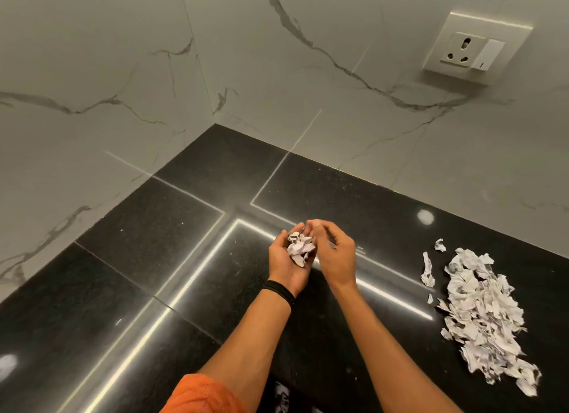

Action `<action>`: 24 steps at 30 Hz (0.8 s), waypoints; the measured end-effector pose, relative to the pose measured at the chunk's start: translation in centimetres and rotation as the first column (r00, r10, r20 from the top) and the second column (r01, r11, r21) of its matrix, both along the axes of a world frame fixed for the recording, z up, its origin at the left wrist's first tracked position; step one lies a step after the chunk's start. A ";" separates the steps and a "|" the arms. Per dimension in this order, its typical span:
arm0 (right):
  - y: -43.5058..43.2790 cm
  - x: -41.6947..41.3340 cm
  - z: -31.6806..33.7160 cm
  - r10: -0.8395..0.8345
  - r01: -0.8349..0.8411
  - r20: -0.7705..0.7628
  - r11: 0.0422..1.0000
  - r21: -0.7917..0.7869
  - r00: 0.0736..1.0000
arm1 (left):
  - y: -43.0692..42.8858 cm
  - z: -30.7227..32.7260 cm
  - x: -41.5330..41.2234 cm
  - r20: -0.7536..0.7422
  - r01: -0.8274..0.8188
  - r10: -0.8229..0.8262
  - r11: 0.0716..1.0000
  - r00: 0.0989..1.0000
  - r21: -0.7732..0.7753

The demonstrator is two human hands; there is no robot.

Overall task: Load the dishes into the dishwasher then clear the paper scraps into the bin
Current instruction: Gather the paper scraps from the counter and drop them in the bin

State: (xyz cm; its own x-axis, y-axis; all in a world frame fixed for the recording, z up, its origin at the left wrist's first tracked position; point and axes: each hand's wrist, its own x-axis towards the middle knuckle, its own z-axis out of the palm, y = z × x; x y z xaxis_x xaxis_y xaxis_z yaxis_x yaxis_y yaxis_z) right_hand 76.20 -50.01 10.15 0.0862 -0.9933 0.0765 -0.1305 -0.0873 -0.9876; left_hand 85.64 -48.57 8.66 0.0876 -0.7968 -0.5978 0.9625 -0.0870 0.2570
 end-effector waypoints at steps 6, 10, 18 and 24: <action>4.6 1.4 1.3 -0.187 0.103 0.317 0.959 0.264 0.930 | 3.7 0.7 -0.3 -0.085 -0.057 0.053 0.998 0.995 -0.042; 8.6 2.2 1.5 -0.267 0.104 0.444 0.928 0.357 0.855 | 7.1 0.7 -1.0 -0.152 -0.064 0.050 0.994 0.987 -0.089; 15.6 1.5 0.1 -0.262 0.053 0.438 0.899 0.434 0.860 | 14.8 0.6 -3.7 -0.205 -0.208 0.187 0.974 0.961 -0.086; 19.8 -0.5 -0.9 -0.139 -0.074 0.425 0.891 0.447 0.895 | 19.8 0.1 -5.9 -0.140 -0.343 0.332 0.937 0.933 -0.062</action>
State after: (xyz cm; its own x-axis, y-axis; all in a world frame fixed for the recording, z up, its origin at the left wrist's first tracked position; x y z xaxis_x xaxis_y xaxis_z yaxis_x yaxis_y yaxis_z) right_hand 75.68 -30.20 9.22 0.1172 -0.9303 -0.3475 0.3250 0.3666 -0.8717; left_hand 79.72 -28.81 8.75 0.2891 -0.7807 -0.5540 0.9560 0.2654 0.1248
